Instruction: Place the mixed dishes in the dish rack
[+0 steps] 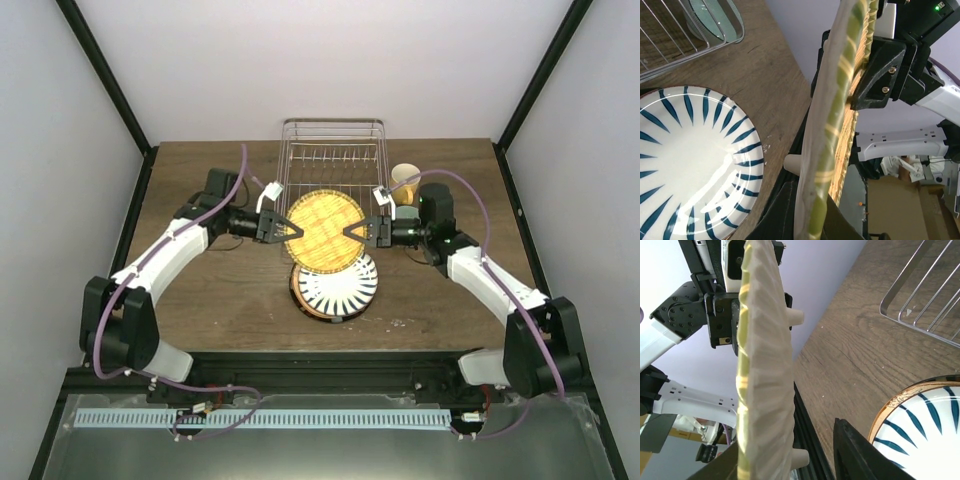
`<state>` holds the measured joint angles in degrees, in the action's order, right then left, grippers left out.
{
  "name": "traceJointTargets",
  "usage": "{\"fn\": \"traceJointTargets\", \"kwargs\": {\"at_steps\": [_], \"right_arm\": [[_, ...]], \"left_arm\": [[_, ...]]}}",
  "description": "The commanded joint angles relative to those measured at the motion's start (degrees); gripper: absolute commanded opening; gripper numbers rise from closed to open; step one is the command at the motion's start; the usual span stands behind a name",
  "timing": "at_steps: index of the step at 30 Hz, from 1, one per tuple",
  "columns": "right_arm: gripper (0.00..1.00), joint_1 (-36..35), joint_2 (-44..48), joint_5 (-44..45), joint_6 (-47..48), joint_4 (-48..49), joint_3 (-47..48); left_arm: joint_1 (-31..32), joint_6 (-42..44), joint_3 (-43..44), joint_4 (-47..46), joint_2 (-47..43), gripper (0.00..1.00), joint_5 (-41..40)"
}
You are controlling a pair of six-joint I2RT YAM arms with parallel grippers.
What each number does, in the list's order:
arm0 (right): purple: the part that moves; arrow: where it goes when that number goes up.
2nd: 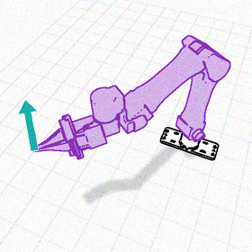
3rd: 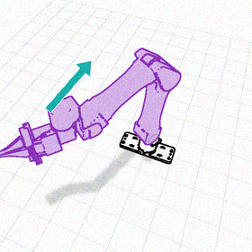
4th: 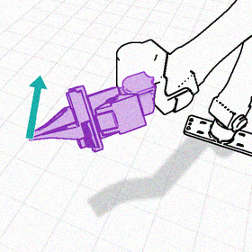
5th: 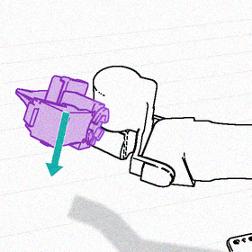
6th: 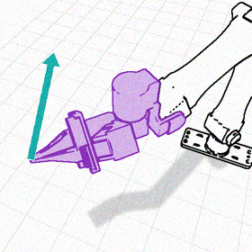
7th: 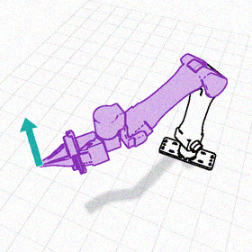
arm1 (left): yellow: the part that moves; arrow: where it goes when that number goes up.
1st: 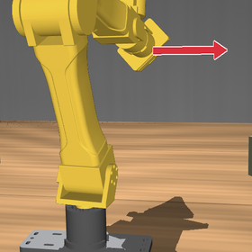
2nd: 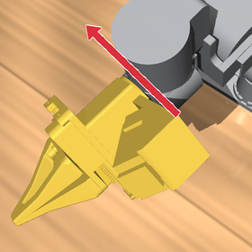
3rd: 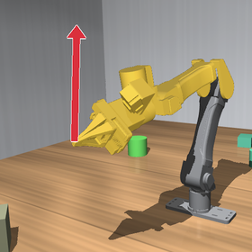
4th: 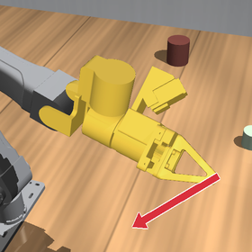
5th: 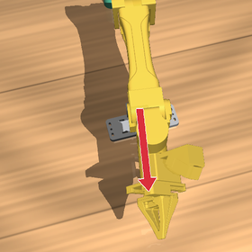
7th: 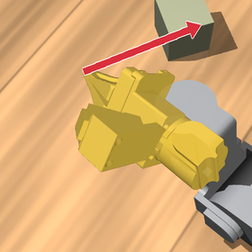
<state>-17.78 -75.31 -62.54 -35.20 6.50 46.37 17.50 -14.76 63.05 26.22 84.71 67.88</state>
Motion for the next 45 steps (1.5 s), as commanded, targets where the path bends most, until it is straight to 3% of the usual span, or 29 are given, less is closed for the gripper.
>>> {"fn": "traceJointTargets", "kwargs": {"at_steps": [1,3,7,12,15,20,28,40,45], "right_arm": [[0.25,0.0,-1.3,0.4,1.9,-1.9,3.3],[0.15,0.0,-1.4,0.9,3.2,-4.2,4.5],[0.04,0.0,-1.0,2.7,6.8,-9.9,7.4],[0.01,0.0,-0.4,5.8,9.6,-15.1,10.4],[0.01,0.0,0.2,7.4,11.0,-17.5,12.3],[0.01,0.0,0.3,14.3,15.7,-27.6,19.9],[0.01,0.0,-4.8,36.0,20.5,-41.0,39.0],[0.01,-4.1,-22.1,79.3,15.7,-43.0,54.1],[0.01,-5.6,-31.4,89.5,16.2,-44.3,62.8]], "left_arm": [[0.7,1.8,2.5,-0.6,0.3,0.00,3.7],[0.7,1.9,2.6,-0.7,0.0,0.00,3.0],[0.7,4.3,3.1,2.3,-0.8,0.05,0.1],[0.6,8.8,3.9,7.1,-2.1,0.43,-3.6],[0.6,8.7,2.6,6.3,-4.1,0.50,-7.0],[-0.9,9.6,0.8,7.3,-8.0,0.54,-15.8],[-5.3,9.3,-3.1,4.5,-16.5,0.57,-31.5],[-5.6,8.3,-4.8,1.3,-16.2,0.56,-33.7],[-5.6,6.2,-5.5,-1.4,-17.8,0.55,-43.9]]}}
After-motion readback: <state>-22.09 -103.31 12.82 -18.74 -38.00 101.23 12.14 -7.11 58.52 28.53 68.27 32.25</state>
